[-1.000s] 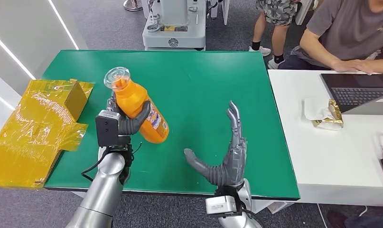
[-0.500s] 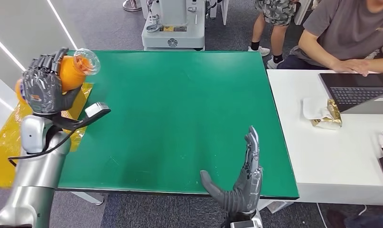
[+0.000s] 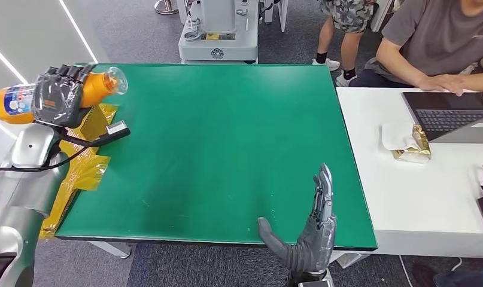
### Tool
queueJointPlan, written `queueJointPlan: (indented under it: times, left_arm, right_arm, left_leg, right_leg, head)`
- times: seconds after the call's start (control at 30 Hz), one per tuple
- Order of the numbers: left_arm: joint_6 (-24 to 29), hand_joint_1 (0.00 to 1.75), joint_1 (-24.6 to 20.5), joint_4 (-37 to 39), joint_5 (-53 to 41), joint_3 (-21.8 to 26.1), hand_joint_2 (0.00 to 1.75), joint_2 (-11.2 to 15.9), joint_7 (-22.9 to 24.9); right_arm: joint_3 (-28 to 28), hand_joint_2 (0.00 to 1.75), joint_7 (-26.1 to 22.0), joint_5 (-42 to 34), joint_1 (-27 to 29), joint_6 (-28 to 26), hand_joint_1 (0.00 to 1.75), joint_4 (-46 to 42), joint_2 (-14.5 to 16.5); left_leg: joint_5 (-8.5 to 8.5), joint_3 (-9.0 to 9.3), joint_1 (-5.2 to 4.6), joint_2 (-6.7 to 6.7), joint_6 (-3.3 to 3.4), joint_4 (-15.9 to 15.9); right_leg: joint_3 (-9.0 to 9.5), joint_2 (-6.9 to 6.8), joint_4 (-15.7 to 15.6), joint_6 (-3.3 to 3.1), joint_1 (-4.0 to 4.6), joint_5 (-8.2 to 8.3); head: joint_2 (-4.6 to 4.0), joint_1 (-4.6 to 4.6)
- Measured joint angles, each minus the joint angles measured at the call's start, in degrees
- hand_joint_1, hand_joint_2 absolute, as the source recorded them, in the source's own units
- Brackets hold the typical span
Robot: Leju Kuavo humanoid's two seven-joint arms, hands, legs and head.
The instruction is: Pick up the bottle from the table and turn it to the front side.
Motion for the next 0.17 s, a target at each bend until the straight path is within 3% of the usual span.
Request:
queueJointPlan:
  times: [0.17]
  left_arm:
    - [-4.39, 1.75, -1.4, 6.52, 0.79, -2.67, 1.75, -0.54, -2.14]
  right_arm:
    - [-0.11, 1.75, 0.0, 0.2, 0.3, -0.02, 0.0, -0.01, -0.03]
  left_leg:
    - [0.0, -0.01, 0.0, 0.02, 0.0, 0.0]
  right_leg:
    - [-0.04, 0.03, 0.0, -0.02, 0.0, 0.01]
  head:
    - [0.0, 0.0]
